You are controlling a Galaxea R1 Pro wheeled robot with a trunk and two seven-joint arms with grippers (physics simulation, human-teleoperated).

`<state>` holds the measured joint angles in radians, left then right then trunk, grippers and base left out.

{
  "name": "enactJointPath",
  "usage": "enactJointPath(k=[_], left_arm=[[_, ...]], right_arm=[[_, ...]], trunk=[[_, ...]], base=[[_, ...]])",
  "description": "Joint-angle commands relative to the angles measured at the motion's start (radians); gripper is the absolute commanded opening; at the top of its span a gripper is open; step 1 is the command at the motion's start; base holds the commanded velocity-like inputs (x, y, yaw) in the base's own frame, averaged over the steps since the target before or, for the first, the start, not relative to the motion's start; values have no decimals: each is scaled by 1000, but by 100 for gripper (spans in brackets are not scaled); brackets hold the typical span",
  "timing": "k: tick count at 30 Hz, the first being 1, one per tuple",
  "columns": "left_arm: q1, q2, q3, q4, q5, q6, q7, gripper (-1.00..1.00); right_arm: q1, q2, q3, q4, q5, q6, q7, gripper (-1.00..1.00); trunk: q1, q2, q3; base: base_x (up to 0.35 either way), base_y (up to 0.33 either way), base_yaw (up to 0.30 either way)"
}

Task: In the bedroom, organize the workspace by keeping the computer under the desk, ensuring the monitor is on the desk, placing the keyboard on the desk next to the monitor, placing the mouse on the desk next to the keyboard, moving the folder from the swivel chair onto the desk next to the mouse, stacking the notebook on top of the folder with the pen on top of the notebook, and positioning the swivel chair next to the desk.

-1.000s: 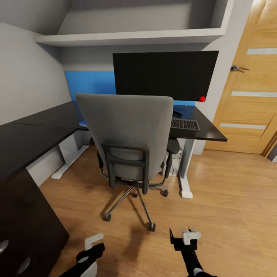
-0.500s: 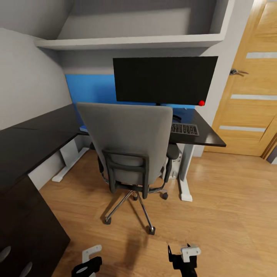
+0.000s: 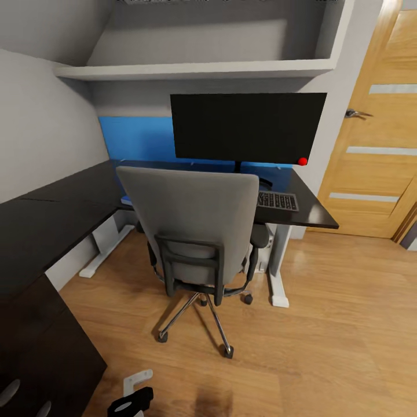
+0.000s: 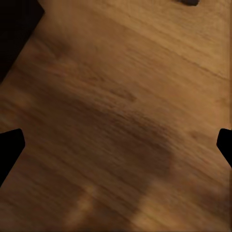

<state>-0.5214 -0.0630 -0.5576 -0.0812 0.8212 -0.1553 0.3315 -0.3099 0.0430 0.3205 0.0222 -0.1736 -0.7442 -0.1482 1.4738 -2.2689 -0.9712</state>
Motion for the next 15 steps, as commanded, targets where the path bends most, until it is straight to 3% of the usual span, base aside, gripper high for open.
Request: enactJointPath(k=[1,11,15], left_arm=[[0,0,-8,0,9,-3,4,100],[0,0,-6,57,13,0,-29,100],[74,3,-7,59,9,-2,-37,100]], right_arm=[[0,0,9,2,-7,-4,-3,100],[4,0,9,2,-7,-4,-4,100],[4,0,9,2,-7,-4,-4,100]], trunk=[[-4,7,2],[-42,77,34],[-58,105,46]], base=[[0,0,0],[0,0,0],[0,0,0]])
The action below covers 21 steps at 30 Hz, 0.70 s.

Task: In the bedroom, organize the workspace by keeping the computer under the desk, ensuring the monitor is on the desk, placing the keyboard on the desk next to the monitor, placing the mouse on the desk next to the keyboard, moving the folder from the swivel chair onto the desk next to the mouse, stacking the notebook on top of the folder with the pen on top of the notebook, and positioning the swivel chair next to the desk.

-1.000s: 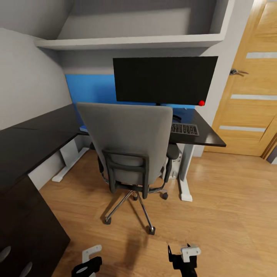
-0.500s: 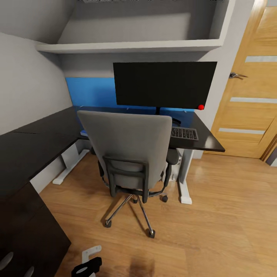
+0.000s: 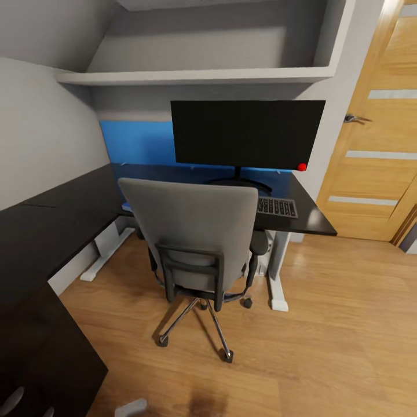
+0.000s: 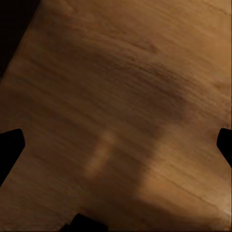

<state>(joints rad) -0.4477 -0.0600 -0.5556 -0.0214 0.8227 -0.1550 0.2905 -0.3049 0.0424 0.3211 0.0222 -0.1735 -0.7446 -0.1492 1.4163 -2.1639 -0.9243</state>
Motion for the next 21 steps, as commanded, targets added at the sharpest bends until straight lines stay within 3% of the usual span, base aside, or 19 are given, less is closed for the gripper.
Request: enactJointPath(k=[1,21], left_arm=[[25,2,-11,0,6,-4,3,100],[35,-2,-15,-2,5,-2,-3,100]], right_arm=[[-1,1,9,2,-8,-4,-3,100],[-1,1,9,2,-8,-4,-3,100]], trunk=[[-4,7,2],[-81,147,65]], base=[[0,0,0],[0,0,0]])
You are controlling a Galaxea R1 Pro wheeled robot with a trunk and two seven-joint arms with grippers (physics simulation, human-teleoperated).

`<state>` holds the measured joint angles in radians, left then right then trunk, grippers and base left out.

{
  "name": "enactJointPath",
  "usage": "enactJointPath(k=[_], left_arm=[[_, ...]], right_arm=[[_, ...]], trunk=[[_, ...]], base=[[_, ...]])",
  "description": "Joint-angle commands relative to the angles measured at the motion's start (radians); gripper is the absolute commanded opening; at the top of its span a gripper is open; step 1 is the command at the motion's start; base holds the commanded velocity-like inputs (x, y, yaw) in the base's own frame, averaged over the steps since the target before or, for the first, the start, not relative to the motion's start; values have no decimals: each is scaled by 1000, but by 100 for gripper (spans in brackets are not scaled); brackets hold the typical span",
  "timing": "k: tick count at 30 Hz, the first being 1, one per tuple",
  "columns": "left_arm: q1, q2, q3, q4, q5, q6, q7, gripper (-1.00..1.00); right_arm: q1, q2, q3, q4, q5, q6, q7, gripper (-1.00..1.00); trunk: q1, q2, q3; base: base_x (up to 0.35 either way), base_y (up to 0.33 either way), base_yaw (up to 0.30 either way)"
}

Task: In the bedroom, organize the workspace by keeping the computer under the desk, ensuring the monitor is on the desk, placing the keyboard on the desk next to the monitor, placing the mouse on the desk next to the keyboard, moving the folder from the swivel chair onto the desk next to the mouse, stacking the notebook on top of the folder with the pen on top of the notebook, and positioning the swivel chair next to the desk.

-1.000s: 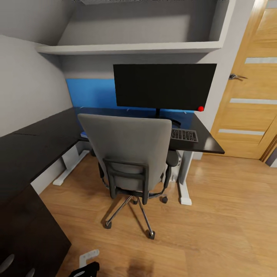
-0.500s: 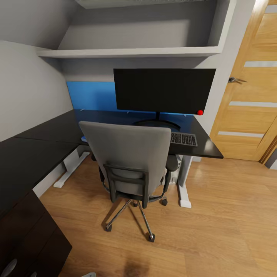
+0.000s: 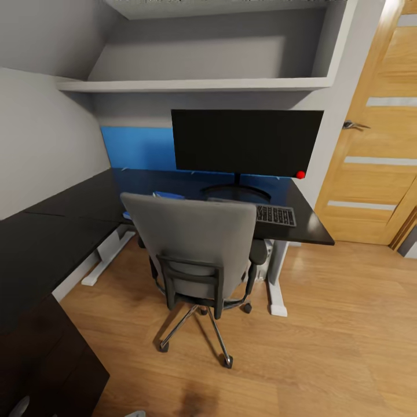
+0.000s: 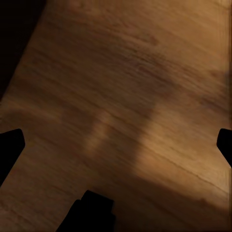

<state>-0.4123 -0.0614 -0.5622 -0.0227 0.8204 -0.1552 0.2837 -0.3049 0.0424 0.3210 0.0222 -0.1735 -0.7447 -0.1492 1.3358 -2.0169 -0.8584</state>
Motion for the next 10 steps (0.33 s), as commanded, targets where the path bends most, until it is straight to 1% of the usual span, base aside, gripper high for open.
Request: enactJointPath(k=[1,10], left_arm=[[0,0,-8,0,8,-2,3,100],[0,1,-8,0,5,-2,1,100]], right_arm=[[-1,1,9,2,-8,-4,-3,100],[0,1,9,2,-8,-4,-3,100]], trunk=[[-4,7,2],[-39,70,31]], base=[[0,0,0],[0,0,0]])
